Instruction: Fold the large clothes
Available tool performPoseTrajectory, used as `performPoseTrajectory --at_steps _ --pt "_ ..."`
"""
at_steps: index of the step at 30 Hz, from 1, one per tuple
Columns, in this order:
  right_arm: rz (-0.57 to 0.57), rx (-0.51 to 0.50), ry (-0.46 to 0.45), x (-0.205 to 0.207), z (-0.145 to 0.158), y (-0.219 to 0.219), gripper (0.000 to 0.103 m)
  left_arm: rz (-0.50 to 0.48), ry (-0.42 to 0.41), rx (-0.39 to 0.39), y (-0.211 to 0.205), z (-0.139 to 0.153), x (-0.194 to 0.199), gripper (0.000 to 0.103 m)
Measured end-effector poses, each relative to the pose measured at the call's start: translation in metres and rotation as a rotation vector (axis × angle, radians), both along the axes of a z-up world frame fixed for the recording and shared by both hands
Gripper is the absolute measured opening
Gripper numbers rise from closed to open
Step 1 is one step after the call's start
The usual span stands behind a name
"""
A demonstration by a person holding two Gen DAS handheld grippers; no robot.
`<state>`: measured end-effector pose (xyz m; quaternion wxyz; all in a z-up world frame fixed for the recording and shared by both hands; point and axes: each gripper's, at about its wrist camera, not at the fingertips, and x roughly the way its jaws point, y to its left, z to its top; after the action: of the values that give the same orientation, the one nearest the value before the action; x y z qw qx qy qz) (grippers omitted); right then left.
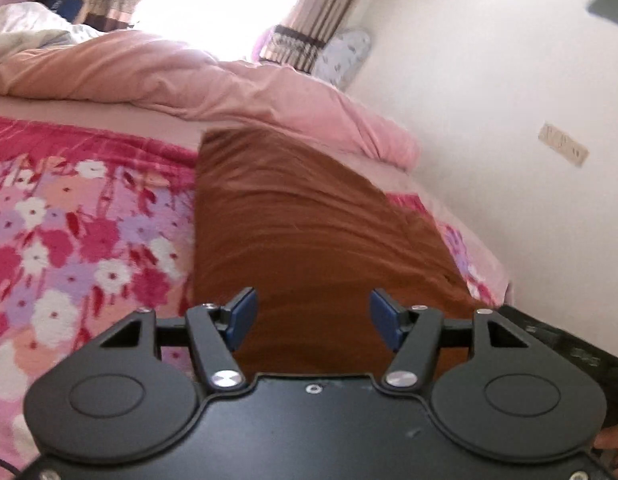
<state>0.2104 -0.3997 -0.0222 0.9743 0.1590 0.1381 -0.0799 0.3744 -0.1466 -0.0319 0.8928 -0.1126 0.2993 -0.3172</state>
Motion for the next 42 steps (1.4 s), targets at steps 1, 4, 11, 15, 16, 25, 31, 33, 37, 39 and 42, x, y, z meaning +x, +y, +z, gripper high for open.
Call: performPoseTrajectory --at_steps 1,4,11,15,16,25,31,33,37,39,42 --pt "0.0 -0.009 0.026 0.009 -0.005 0.002 0.04 -0.008 0.012 0.019 -0.006 -0.005 0.003 0.063" --pt "-0.016 -0.016 0.104 0.027 -0.024 -0.001 0.032 0.007 0.0 0.113 -0.021 -0.02 0.009 0.067" --pt "-0.01 0.04 0.113 0.025 -0.043 -0.011 0.023 -0.014 0.004 0.149 -0.02 -0.022 0.014 0.069" --pt "0.034 0.055 0.072 0.019 -0.018 -0.016 0.035 0.005 -0.011 0.173 -0.013 -0.009 0.026 0.069" --pt "0.041 0.054 0.037 0.018 -0.008 -0.021 0.05 0.026 -0.021 0.182 -0.011 -0.005 0.031 0.069" --pt "0.112 0.1 0.07 0.089 0.014 -0.08 0.076 0.159 0.047 0.165 0.006 -0.006 0.099 0.068" --pt "0.221 0.182 0.203 0.137 -0.005 -0.099 0.075 0.156 0.036 0.168 0.001 -0.009 0.112 0.068" --pt "0.238 0.181 0.223 0.144 -0.009 -0.097 0.059 0.156 0.038 0.168 0.001 -0.009 0.111 0.068" --pt "0.203 0.166 0.179 0.14 0.001 -0.092 0.008 0.147 0.032 0.171 -0.001 -0.006 0.114 0.067" --pt "0.184 0.164 0.129 0.131 0.009 -0.093 0.008 0.141 0.032 0.165 -0.002 -0.006 0.115 0.067" --pt "0.133 0.144 0.17 0.137 -0.001 -0.096 0.007 0.131 0.039 0.154 -0.006 -0.009 0.119 0.069"
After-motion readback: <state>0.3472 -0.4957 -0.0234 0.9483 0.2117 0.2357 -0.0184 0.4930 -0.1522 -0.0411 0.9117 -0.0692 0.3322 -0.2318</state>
